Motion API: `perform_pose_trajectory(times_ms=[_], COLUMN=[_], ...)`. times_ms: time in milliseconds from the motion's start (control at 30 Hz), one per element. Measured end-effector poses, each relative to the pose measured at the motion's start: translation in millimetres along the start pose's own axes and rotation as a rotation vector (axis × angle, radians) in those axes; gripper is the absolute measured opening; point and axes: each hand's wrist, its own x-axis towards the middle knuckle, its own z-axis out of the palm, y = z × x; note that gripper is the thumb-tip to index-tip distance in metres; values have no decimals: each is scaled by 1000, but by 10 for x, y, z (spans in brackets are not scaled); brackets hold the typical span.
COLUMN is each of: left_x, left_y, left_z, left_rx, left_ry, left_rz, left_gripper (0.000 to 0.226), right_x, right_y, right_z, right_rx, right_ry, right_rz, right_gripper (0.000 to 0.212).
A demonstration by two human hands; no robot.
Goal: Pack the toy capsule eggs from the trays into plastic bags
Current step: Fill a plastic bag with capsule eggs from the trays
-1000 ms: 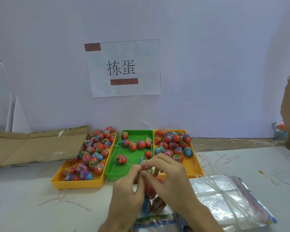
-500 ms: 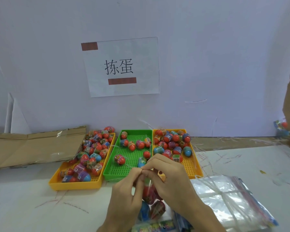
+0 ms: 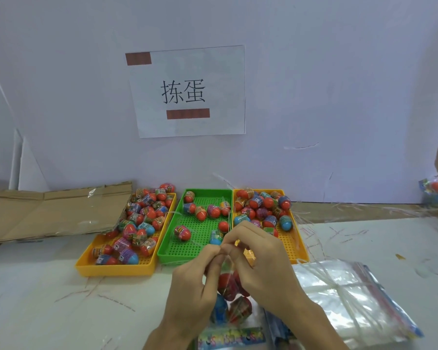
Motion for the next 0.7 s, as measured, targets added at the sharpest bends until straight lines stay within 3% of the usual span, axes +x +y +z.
perform_pose_trajectory(times_ms=[700], left_x=[49], left_y=[25], left_z=[-71], left_rx=[-13], left_ry=[27], left_rz=[-35], left_gripper=[15], right_x=[13], right_y=[-113], right_z=[96], right_rx=[7], right_ry=[142], right_rz=[98], right_gripper=[11])
